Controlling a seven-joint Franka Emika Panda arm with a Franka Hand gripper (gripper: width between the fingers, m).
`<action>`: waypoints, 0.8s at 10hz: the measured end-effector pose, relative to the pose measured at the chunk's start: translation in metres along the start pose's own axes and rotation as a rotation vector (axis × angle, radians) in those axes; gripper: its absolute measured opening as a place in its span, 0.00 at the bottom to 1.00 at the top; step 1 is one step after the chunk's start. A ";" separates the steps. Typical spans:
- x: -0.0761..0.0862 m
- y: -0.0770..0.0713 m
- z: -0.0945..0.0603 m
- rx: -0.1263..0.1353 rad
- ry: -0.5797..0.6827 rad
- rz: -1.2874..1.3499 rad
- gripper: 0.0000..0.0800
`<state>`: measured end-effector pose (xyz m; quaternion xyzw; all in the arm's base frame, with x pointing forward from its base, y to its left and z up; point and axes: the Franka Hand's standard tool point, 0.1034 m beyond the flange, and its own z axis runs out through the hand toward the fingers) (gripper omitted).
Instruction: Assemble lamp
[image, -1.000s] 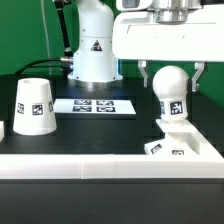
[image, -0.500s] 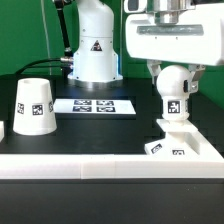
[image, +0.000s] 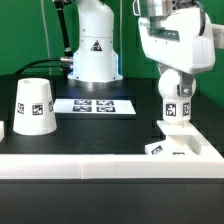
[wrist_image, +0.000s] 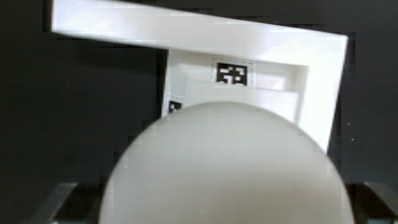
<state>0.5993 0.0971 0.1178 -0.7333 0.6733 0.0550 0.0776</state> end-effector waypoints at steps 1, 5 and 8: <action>-0.001 0.000 0.000 0.000 0.000 0.046 0.72; -0.008 -0.001 0.001 0.018 0.010 -0.110 0.87; -0.010 -0.005 0.002 0.041 0.035 -0.460 0.87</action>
Offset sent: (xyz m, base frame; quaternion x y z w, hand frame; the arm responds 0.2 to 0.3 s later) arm -0.0029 -0.0021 0.0004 0.0326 0.0296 -0.1665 0.9851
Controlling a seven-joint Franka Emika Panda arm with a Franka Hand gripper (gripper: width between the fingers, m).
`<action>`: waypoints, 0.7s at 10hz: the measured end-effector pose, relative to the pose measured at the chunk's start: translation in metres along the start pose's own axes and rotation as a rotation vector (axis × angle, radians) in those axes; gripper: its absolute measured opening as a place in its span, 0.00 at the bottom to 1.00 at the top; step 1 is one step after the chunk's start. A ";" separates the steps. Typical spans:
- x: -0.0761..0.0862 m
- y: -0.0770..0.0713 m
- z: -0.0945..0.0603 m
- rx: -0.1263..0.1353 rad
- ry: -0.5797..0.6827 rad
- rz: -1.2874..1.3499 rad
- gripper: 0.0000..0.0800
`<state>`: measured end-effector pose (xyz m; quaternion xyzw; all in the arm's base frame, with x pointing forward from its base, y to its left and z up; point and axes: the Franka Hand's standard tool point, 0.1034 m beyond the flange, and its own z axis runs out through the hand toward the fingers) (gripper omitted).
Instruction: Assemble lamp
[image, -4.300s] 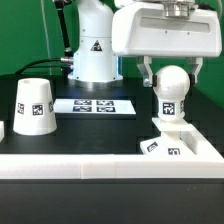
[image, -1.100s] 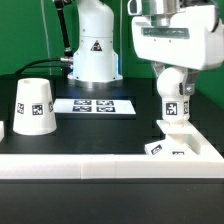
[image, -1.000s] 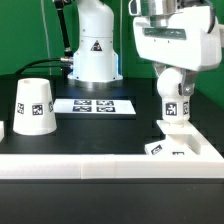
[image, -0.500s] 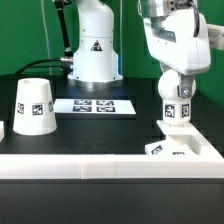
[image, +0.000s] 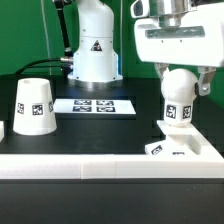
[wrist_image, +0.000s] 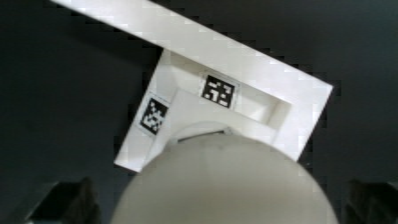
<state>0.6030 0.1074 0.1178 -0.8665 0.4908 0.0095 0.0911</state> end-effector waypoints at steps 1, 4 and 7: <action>0.000 0.000 0.001 0.001 0.001 -0.074 0.87; 0.000 0.001 0.001 0.000 0.001 -0.304 0.87; 0.001 0.001 0.001 -0.002 0.002 -0.571 0.87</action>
Offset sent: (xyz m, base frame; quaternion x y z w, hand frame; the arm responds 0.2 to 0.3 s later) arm 0.0000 0.0000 0.0000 0.0000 0.0000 -0.1938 0.9810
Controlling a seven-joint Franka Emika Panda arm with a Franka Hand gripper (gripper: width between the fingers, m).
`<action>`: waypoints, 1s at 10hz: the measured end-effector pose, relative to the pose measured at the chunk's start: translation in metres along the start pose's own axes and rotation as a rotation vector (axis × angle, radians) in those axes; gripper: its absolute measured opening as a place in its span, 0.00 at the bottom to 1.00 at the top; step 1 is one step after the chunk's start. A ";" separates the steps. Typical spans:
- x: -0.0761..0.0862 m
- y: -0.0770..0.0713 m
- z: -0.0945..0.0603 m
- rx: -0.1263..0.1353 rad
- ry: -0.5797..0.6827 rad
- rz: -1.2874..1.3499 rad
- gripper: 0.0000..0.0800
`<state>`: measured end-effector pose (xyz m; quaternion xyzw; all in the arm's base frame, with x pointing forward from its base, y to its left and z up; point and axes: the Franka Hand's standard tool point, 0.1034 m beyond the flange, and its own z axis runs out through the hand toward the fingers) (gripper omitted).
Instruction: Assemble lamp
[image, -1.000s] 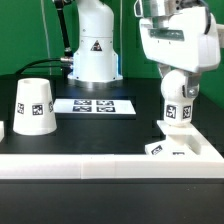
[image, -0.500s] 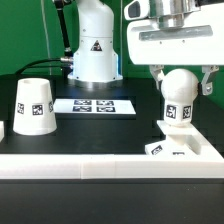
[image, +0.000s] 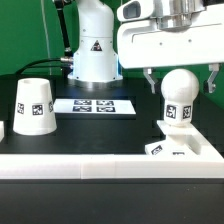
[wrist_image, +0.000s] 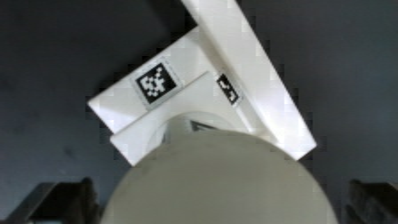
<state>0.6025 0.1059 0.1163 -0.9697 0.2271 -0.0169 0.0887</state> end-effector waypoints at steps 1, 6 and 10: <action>0.000 0.000 0.000 -0.006 0.003 -0.077 0.87; 0.002 0.002 -0.001 -0.043 0.009 -0.496 0.87; 0.005 0.007 -0.001 -0.063 0.003 -0.809 0.87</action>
Offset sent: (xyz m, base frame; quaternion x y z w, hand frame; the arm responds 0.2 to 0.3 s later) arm 0.0021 0.0004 0.0037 -0.0006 0.0004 -0.2971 0.9548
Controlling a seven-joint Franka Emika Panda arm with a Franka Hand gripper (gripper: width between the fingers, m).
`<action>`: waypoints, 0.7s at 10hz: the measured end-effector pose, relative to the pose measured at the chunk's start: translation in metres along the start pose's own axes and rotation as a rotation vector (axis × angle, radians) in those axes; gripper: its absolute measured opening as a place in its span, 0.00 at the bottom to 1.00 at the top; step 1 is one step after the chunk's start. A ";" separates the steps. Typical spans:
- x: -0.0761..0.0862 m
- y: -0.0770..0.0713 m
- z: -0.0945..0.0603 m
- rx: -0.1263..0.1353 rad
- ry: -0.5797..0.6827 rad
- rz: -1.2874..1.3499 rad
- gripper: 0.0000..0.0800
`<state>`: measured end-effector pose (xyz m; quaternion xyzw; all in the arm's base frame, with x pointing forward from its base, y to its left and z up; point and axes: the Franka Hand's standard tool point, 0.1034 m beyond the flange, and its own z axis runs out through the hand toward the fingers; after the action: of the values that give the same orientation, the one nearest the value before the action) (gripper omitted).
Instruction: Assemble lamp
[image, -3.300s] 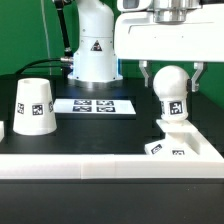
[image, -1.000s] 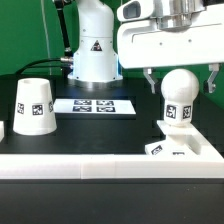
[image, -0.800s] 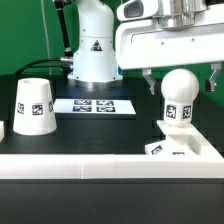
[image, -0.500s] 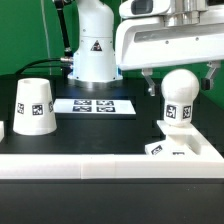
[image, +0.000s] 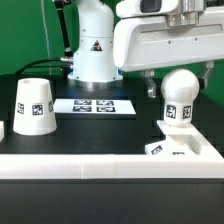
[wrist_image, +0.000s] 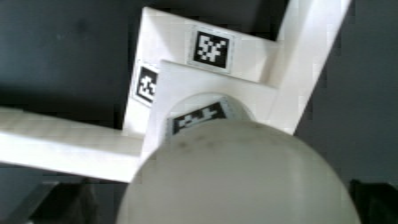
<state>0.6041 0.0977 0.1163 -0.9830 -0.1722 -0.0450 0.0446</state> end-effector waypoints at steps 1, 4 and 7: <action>0.002 0.002 0.000 -0.026 0.008 -0.140 0.87; 0.003 -0.001 0.000 -0.055 -0.011 -0.441 0.87; 0.001 -0.006 0.002 -0.066 -0.047 -0.672 0.87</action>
Offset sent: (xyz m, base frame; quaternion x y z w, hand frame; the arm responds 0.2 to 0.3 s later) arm 0.0002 0.0150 0.0036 -0.0051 -0.0120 -0.2666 0.9637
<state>0.6033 0.1039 0.1148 -0.8730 -0.4860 -0.0401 -0.0086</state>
